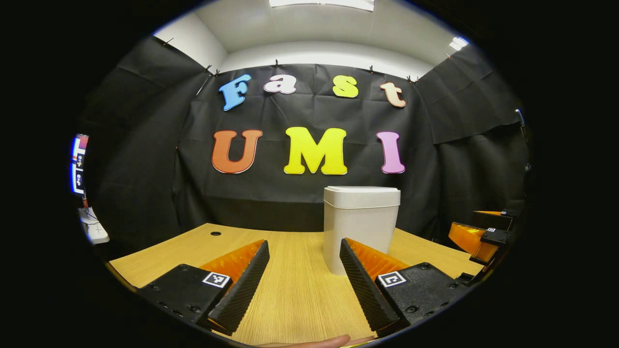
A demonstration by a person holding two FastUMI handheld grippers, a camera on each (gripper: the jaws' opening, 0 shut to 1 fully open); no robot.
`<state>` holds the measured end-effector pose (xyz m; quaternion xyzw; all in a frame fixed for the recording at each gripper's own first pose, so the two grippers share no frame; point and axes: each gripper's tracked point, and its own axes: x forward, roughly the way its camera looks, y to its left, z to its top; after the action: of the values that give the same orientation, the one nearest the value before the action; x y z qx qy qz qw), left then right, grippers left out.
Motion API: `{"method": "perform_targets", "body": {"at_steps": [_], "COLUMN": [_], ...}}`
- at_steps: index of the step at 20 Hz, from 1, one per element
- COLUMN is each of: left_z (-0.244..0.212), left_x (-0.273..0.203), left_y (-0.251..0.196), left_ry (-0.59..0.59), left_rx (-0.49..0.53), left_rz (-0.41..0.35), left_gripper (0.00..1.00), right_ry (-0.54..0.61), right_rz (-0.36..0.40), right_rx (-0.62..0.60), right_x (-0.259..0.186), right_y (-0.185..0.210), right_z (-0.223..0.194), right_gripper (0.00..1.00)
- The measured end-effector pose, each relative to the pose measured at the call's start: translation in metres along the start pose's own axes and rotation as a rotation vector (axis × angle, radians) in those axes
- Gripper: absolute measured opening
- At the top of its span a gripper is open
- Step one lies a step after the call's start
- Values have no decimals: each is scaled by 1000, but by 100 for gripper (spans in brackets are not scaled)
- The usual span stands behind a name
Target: Press the lid of the desktop garbage bin to open it, pick up the crumpled paper on the desktop and throw it into the bin, then pick up the pop can on the desktop and drop it into the bin, and finally close the garbage bin lid.
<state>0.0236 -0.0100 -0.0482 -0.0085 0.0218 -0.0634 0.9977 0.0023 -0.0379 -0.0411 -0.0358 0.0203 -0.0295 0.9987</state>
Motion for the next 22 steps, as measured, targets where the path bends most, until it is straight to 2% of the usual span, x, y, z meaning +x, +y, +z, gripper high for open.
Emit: {"method": "perform_targets", "body": {"at_steps": [7,8,14,22], "left_z": [-2,-1,-1,-5], "left_x": [1,0,0,1], "left_y": [0,-2,-6,-5], "left_ry": [5,5,-1,7], "left_rx": [0,-1,21,25], "left_rz": [-5,-12,-22,-18], "left_gripper": [95,95,95,95], "right_ry": [14,22,40,54], "right_rz": [12,12,10,-1], "right_rx": [-19,-18,-16,-19], "right_x": [-1,1,3,3], "right_y": [4,5,4,-2], "right_z": [-6,-7,-11,-16], "right_gripper": [96,93,96,96]}}
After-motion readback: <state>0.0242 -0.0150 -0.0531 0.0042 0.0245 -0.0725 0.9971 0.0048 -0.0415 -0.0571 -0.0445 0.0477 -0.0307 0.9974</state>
